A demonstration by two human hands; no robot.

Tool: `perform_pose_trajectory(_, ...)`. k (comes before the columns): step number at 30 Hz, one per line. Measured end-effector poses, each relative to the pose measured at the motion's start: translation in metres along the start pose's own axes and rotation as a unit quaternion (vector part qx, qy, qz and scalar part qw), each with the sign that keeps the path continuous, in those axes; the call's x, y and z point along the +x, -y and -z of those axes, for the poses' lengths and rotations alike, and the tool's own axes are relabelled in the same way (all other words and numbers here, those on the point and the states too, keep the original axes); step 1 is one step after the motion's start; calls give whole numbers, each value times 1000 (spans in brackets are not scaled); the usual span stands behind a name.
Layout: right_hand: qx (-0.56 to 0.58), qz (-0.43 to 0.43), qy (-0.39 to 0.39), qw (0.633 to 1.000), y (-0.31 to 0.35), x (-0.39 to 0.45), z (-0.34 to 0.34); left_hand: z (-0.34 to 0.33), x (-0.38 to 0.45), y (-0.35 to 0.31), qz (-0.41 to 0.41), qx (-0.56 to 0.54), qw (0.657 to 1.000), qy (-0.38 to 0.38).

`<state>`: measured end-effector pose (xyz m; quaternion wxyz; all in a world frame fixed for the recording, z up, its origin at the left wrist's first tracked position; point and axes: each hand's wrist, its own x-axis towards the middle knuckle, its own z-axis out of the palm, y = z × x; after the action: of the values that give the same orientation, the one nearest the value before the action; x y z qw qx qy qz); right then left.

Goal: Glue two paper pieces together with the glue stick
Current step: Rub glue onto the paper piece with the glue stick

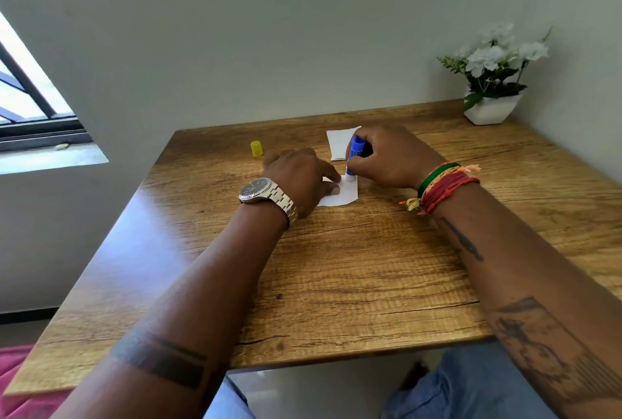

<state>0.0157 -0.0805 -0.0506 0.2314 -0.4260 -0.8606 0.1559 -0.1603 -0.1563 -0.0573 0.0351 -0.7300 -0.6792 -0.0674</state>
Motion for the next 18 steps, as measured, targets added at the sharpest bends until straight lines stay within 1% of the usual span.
perform_pose_trajectory(7, -29, 20, 33, 999, 8, -2, 3, -3, 1, 2, 7, 1, 1000, -5)
perform_pose_trajectory(18, -6, 21, 109, 994, 21, -9, 12, 1, 1, 1, 10, -2, 1000, 7)
